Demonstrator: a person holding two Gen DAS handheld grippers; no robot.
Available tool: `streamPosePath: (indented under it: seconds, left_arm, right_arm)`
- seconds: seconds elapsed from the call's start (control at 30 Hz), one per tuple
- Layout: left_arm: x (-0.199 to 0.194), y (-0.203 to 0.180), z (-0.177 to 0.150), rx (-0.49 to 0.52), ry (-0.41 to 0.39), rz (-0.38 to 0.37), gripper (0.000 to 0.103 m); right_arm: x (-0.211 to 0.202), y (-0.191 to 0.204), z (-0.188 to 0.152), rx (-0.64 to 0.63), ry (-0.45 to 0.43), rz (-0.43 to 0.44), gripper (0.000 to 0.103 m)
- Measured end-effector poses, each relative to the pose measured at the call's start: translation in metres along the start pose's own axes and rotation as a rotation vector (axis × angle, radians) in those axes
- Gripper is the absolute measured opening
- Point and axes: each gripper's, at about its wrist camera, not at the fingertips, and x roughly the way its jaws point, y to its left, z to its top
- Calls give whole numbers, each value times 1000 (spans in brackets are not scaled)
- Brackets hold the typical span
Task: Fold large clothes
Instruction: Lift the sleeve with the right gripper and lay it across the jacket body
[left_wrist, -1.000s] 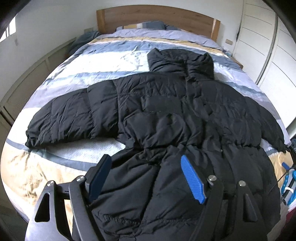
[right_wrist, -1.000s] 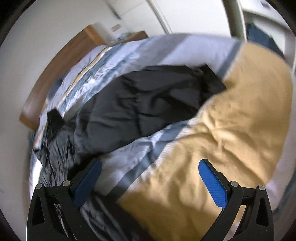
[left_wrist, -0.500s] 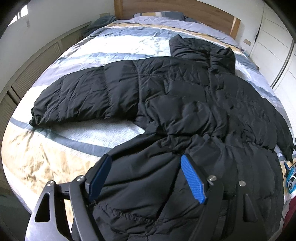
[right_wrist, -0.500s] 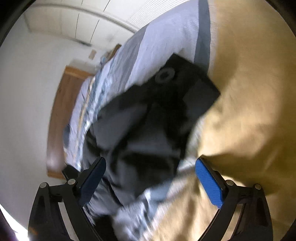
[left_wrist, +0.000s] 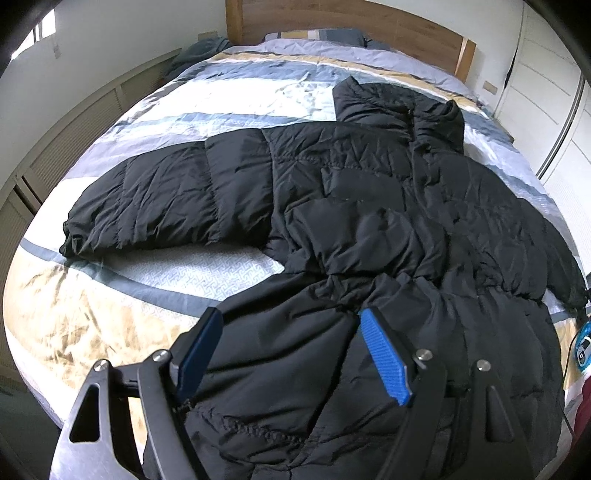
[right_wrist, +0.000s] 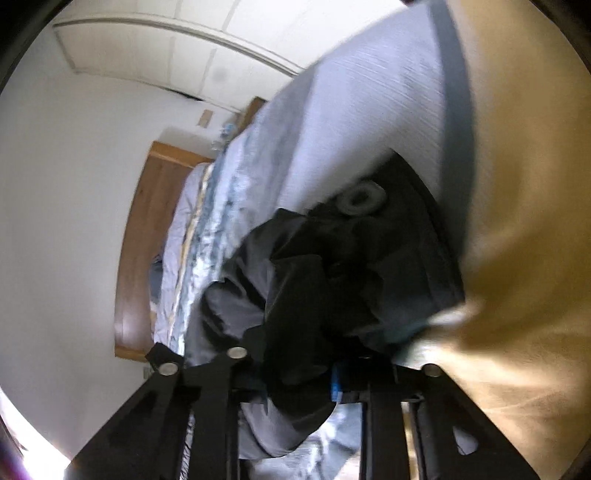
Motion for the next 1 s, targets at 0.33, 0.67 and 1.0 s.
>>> streamPosePath:
  seconds: [0.33, 0.67, 1.0]
  left_arm:
    - [-14, 15, -9, -46, -41, -45, 76]
    - [-37, 45, -19, -100, -84, -55, 76]
    - [-48, 57, -29, -129, -95, -49, 76]
  right_arm:
    - [-28, 120, -18, -310, 34, 180, 16]
    - [-55, 222, -109, -668, 192, 347, 16]
    - [-57, 244, -227, -1072, 398, 304, 16]
